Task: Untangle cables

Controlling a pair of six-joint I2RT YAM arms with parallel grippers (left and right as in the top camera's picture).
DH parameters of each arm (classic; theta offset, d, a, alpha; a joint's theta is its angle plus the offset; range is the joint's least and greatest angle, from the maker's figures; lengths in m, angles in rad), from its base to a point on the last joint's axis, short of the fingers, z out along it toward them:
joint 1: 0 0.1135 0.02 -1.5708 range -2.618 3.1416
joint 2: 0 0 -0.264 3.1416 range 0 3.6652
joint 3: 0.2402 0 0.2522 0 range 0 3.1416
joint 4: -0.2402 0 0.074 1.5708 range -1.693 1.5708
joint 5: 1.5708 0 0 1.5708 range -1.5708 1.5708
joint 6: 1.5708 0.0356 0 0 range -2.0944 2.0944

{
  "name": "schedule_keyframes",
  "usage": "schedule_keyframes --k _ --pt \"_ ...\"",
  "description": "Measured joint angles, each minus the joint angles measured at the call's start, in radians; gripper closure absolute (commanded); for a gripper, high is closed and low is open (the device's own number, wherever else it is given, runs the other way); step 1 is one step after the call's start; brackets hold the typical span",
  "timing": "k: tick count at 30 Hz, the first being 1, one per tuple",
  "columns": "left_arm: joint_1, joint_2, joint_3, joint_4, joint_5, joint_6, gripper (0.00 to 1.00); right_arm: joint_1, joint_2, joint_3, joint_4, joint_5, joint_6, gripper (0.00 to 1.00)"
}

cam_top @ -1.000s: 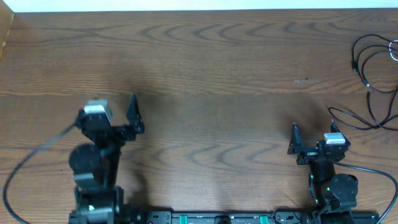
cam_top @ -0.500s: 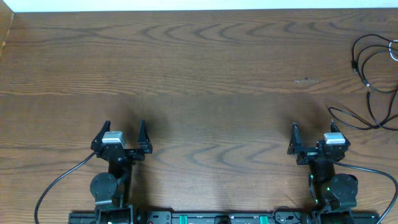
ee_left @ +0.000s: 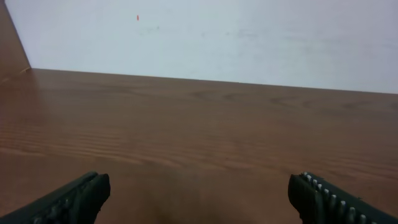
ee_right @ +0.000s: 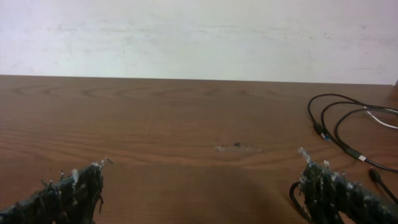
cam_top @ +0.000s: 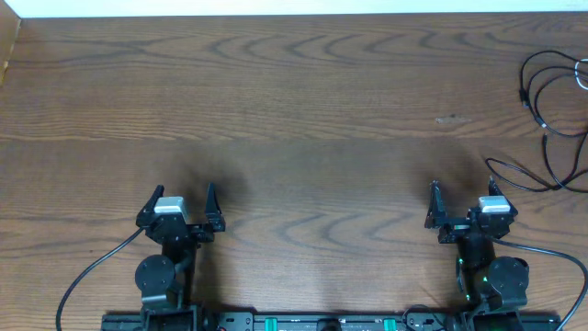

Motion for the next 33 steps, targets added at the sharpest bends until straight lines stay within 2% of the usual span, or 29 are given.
schedule_keyframes --k 33 --pt "0.000 0.019 0.001 -0.002 0.000 0.003 0.02 0.000 0.000 0.000 0.000 0.000 0.000 0.01"
